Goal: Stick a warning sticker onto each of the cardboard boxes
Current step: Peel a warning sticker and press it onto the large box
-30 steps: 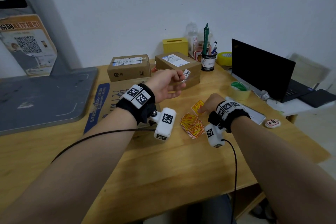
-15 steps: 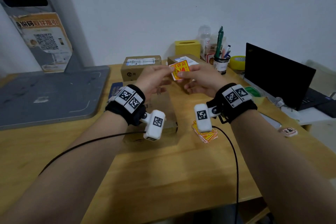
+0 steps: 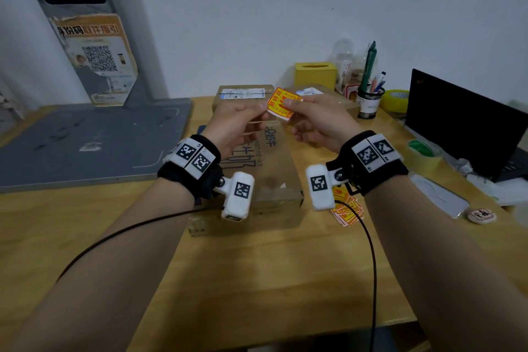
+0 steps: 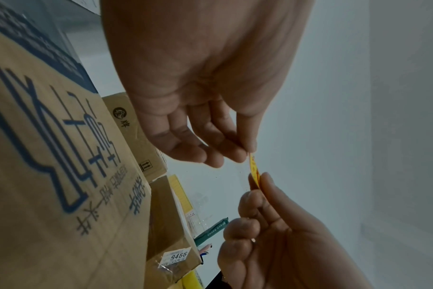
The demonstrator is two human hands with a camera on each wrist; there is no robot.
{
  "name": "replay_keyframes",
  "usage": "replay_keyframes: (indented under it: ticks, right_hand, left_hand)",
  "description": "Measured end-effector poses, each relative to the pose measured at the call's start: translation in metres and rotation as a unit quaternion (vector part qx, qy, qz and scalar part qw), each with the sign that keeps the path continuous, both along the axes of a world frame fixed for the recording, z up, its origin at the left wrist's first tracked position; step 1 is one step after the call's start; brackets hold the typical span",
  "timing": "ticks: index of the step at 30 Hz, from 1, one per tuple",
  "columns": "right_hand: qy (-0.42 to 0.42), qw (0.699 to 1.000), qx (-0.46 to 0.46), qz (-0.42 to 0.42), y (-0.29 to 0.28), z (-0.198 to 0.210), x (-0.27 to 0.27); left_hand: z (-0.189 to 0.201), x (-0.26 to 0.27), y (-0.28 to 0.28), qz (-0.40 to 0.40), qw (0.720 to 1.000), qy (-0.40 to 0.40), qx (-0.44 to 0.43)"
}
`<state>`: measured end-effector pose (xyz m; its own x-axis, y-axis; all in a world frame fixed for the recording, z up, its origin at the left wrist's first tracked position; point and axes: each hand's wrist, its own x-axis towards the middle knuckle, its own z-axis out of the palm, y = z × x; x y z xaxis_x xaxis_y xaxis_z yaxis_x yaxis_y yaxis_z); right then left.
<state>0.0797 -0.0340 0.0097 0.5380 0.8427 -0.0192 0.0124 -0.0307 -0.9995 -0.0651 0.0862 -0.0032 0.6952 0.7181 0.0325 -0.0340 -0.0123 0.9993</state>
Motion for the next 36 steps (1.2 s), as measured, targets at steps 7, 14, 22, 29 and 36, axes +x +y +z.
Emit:
replay_keyframes:
  ticks: [7,14,22,29,36]
  right_hand:
    - [-0.238,0.96,0.02,-0.145,0.004,0.01,-0.013]
    - [-0.24,0.966,0.006,-0.092,-0.005,0.017,-0.018]
    - [-0.204,0.976,-0.006,-0.072,-0.009,0.019,-0.024]
    - [-0.194,0.978,-0.006,-0.072,-0.01,0.019,-0.025]
    - [-0.181,0.981,0.001,-0.07,-0.011,0.015,-0.021]
  left_hand:
    - [0.004,-0.004,-0.011,-0.008,1.0,-0.012,0.002]
    - [0.008,-0.006,-0.019,-0.017,0.999,-0.036,-0.016]
    - [0.009,-0.008,-0.02,-0.013,0.999,-0.046,-0.025]
    - [0.009,-0.009,-0.022,-0.023,0.998,-0.051,-0.029]
    - [0.006,-0.007,-0.02,-0.028,0.998,-0.05,-0.024]
